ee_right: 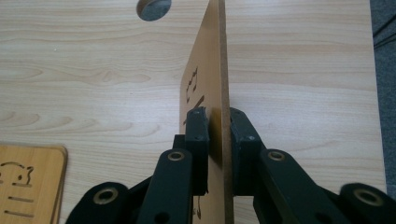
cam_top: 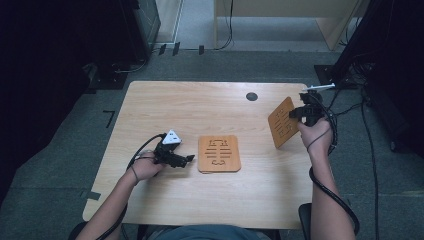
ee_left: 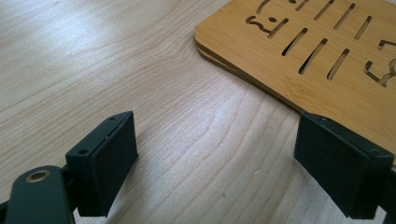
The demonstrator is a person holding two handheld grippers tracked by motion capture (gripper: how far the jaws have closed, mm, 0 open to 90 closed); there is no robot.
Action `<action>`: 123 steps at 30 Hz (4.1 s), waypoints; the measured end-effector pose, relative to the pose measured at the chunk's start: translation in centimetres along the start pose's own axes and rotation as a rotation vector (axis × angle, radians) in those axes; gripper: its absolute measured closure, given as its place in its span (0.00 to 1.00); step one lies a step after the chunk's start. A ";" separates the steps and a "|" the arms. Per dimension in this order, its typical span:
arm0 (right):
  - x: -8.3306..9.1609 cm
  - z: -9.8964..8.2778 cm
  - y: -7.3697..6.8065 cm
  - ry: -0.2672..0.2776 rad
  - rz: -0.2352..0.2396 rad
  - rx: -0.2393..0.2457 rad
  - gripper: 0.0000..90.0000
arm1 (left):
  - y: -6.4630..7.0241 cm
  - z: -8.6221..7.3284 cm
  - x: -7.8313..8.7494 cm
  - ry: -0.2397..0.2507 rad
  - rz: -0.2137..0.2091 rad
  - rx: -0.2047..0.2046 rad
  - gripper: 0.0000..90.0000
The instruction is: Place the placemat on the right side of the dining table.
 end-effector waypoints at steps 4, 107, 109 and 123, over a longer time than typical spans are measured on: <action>-0.2 -0.1 0.8 -0.008 -0.001 -0.017 0.88 | 0.0 0.0 0.0 0.001 0.000 0.000 0.14; -6.6 -3.1 7.2 -0.112 0.049 -0.165 0.55 | 0.0 0.0 0.0 0.001 0.001 0.003 0.14; -6.8 -3.2 7.3 -0.114 0.055 -0.168 0.55 | 0.0 0.0 0.0 0.001 0.001 0.003 0.14; -7.4 -3.5 7.6 -0.130 0.049 -0.177 0.53 | 0.0 0.0 0.0 0.001 0.001 0.003 0.14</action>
Point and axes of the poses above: each handheld gripper's, and its own axes: x roughly backward along the jaws, z roughly out of its top, y roughly to its right, the point moved 4 cm from there along -x, roughly forward along the jaws, and after that the axes turned 4 degrees about -z, right-handed, at the moved point
